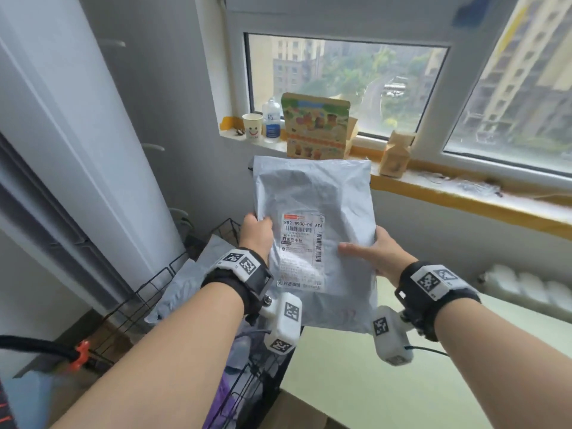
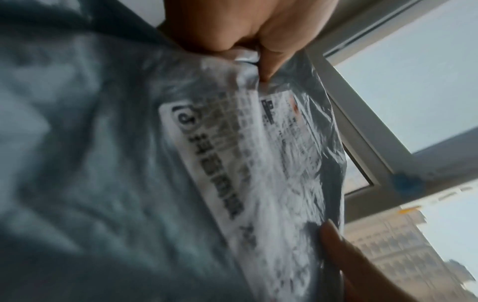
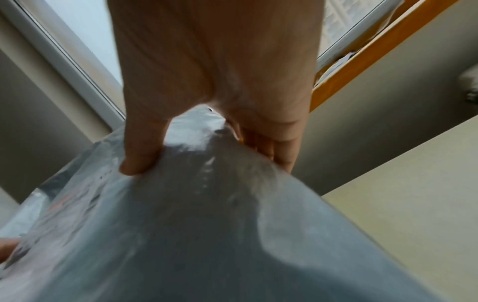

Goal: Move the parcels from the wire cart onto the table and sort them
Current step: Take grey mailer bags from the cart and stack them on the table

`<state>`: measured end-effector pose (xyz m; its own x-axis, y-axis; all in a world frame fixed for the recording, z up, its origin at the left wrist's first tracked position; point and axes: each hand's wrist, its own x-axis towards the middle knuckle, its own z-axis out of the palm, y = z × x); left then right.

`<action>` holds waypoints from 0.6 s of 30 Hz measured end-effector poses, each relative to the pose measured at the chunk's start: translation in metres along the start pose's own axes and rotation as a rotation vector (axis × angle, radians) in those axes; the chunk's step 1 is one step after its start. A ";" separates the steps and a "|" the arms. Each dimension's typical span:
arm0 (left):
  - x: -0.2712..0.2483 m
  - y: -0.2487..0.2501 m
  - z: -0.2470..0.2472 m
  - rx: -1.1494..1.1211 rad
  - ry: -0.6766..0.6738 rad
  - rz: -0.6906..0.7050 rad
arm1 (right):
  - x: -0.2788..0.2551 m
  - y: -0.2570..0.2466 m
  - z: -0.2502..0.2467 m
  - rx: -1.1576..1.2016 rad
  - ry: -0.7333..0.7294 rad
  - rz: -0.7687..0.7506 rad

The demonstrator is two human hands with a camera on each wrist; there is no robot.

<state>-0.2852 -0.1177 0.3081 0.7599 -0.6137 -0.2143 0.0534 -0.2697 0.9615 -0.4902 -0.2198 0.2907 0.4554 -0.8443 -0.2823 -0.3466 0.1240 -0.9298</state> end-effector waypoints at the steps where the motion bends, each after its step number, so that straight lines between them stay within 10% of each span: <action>1: -0.005 0.004 0.007 -0.005 -0.018 0.010 | -0.002 0.001 -0.009 0.016 0.035 -0.013; 18: -0.058 0.018 0.124 0.155 -0.504 0.156 | -0.082 0.039 -0.122 0.119 0.556 -0.010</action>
<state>-0.4082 -0.1792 0.3165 0.3450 -0.9243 -0.1635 -0.1606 -0.2297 0.9599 -0.6414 -0.2093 0.3060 -0.0529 -0.9892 -0.1364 -0.2352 0.1451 -0.9611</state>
